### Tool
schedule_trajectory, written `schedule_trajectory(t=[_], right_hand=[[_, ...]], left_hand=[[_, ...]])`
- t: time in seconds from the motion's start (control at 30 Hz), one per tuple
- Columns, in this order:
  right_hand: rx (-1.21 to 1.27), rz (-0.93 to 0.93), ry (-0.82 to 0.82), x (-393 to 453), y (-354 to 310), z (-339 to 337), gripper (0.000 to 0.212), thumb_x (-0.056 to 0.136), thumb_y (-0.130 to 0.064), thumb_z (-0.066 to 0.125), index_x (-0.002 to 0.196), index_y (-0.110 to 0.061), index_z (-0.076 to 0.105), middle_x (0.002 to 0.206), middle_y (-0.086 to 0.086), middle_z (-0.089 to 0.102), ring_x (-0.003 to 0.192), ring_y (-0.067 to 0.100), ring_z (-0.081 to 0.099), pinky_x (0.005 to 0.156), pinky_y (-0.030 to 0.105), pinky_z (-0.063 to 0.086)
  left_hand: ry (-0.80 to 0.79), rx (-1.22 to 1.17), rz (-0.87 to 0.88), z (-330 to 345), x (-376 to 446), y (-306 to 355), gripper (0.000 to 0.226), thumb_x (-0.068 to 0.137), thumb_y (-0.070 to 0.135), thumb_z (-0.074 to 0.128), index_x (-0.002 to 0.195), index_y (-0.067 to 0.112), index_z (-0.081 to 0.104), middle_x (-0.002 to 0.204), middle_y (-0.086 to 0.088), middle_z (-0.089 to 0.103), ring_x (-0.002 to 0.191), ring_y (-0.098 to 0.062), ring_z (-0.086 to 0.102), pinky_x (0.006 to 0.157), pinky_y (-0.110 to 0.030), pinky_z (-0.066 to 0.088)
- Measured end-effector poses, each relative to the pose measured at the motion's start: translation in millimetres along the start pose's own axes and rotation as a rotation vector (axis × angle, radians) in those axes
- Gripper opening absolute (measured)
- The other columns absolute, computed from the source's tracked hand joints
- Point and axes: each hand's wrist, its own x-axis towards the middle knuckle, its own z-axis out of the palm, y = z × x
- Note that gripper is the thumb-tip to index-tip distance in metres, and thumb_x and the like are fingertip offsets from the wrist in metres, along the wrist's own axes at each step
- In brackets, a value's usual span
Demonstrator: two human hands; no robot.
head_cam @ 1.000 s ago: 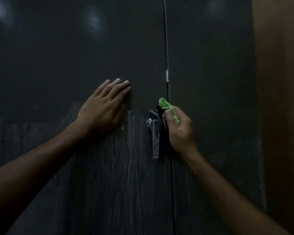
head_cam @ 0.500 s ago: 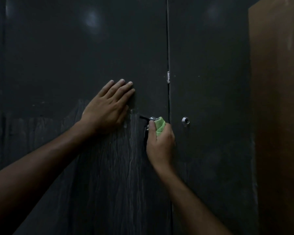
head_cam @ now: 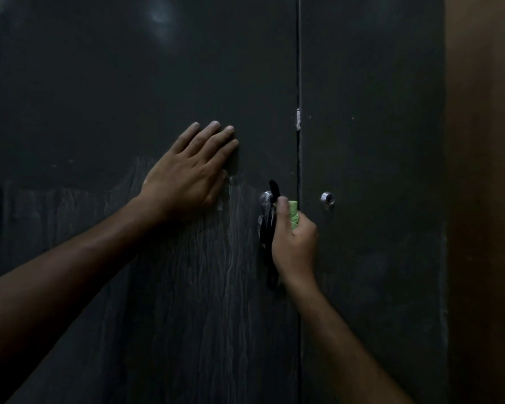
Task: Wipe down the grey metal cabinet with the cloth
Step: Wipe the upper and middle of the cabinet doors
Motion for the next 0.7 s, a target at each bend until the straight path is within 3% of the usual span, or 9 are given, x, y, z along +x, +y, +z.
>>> schedule_trajectory(t=[0.13, 0.3, 0.4, 0.47, 0.5, 0.6, 0.7], right_hand=[[0.037, -0.048, -0.093, -10.6, 10.1, -11.4, 0.041, 0.102, -0.040, 0.057, 0.066, -0.023, 0.049, 0.052, -0.012, 0.048, 0.047, 0.003, 0.044, 0.045, 0.022, 0.036], [0.096, 0.154, 0.044, 21.7, -3.7, 3.4, 0.050, 0.100, -0.052, 0.055, 0.062, -0.020, 0.053, 0.050, -0.012, 0.054, 0.044, 0.001, 0.049, 0.041, 0.016, 0.038], [0.129, 0.151, -0.120, 11.2, 12.2, -14.0, 0.054, 0.096, -0.058, 0.059, 0.072, -0.009, 0.062, 0.065, 0.004, 0.066, 0.059, 0.014, 0.061, 0.053, 0.033, 0.053], [0.117, 0.094, -0.204, 6.8, 18.5, -28.0, 0.057, 0.097, -0.054, 0.062, 0.077, 0.000, 0.062, 0.074, 0.022, 0.069, 0.063, 0.026, 0.063, 0.057, 0.049, 0.055], [0.086, 0.044, -0.205, 5.9, 18.1, -30.0, 0.056, 0.098, -0.051, 0.062, 0.076, 0.001, 0.062, 0.074, 0.023, 0.069, 0.062, 0.030, 0.063, 0.057, 0.050, 0.054], [-0.083, -0.062, 0.033, -2.8, 11.4, -21.6, 0.050, 0.097, -0.051, 0.060, 0.064, -0.014, 0.054, 0.055, -0.007, 0.056, 0.049, 0.008, 0.050, 0.046, 0.027, 0.041], [-0.041, -0.062, 0.305, -0.8, 8.3, -23.3, 0.038, 0.101, -0.043, 0.060, 0.069, -0.023, 0.055, 0.057, -0.016, 0.056, 0.051, 0.001, 0.049, 0.049, 0.021, 0.040]], left_hand=[[-0.004, 0.018, 0.006, 0.0, -0.1, -0.5, 0.064, 0.108, 0.039, 0.026, 0.163, 0.006, 0.033, 0.172, -0.015, 0.026, 0.162, -0.032, 0.019, 0.132, -0.051, 0.011], [-0.001, 0.018, 0.005, -0.3, 0.0, -1.0, 0.063, 0.109, 0.039, 0.026, 0.163, 0.006, 0.033, 0.172, -0.015, 0.027, 0.162, -0.032, 0.019, 0.132, -0.051, 0.011], [0.010, 0.010, 0.006, -1.2, -1.0, -1.6, 0.063, 0.109, 0.038, 0.028, 0.162, 0.006, 0.034, 0.172, -0.015, 0.028, 0.161, -0.032, 0.020, 0.132, -0.051, 0.012], [0.012, 0.012, 0.011, -0.7, -1.3, -0.5, 0.063, 0.109, 0.038, 0.028, 0.162, 0.007, 0.034, 0.172, -0.014, 0.028, 0.161, -0.032, 0.020, 0.132, -0.051, 0.012], [0.014, 0.013, 0.008, -0.5, -1.3, -0.4, 0.063, 0.109, 0.039, 0.027, 0.163, 0.007, 0.034, 0.172, -0.014, 0.027, 0.162, -0.031, 0.019, 0.132, -0.051, 0.012], [0.008, 0.000, 0.012, -0.3, -0.6, -1.6, 0.063, 0.109, 0.039, 0.027, 0.163, 0.007, 0.033, 0.172, -0.013, 0.026, 0.162, -0.031, 0.018, 0.132, -0.051, 0.011], [0.011, 0.009, 0.012, 2.4, -2.0, -2.6, 0.064, 0.108, 0.039, 0.027, 0.163, 0.007, 0.033, 0.173, -0.014, 0.026, 0.162, -0.031, 0.019, 0.132, -0.051, 0.012]])
